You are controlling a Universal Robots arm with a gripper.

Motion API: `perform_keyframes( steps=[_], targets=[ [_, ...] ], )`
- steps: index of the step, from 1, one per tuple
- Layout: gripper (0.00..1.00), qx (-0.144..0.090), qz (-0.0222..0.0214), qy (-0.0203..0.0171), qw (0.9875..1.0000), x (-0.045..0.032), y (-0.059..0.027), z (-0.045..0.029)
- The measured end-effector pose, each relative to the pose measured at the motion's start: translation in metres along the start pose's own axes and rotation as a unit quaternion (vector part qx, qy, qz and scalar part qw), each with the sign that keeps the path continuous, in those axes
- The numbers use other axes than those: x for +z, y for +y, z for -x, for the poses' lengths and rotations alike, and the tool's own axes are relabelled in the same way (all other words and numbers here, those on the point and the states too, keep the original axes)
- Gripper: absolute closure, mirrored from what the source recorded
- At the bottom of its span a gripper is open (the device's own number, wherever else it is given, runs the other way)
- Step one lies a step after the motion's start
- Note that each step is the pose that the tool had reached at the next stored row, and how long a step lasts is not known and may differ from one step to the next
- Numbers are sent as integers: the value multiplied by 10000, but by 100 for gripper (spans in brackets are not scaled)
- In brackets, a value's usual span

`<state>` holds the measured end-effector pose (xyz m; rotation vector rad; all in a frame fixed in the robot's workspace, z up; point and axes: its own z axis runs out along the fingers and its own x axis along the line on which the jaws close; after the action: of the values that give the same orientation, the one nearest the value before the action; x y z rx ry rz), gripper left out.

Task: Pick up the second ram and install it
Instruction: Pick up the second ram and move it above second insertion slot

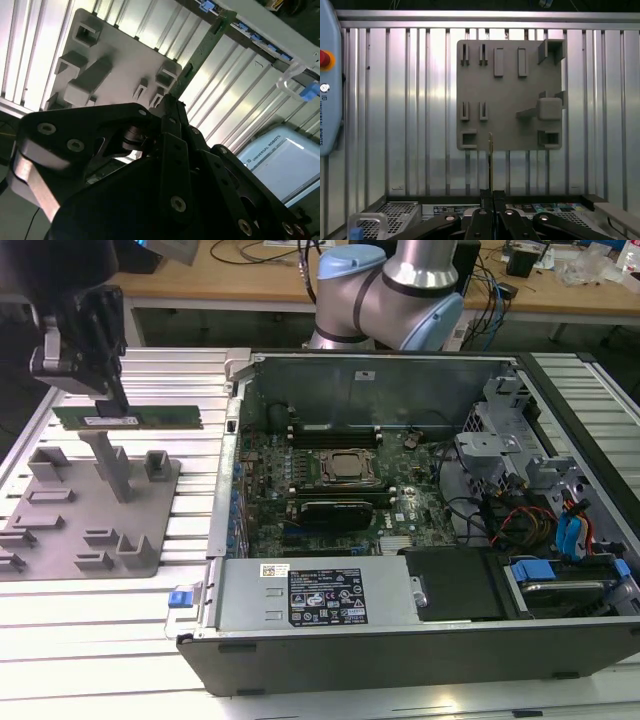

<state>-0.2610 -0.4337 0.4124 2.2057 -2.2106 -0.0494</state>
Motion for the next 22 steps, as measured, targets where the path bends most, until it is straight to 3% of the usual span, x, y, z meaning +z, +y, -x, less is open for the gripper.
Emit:
perform_keyframes(
  steps=[10, 13, 15, 18, 20, 22],
  targets=[
    [91, -1, 0, 0, 10000, -15, -445, 1],
    [91, -1, 0, 0, 10000, -22, -631, 1],
    [91, -1, 0, 0, 10000, -29, -827, 2],
    [91, 0, 0, 0, 10000, -36, -1035, 2],
    [91, 0, 0, 0, 10000, -38, -1108, 3],
    [91, 0, 0, 0, 10000, -44, -1261, 3]
  ],
)
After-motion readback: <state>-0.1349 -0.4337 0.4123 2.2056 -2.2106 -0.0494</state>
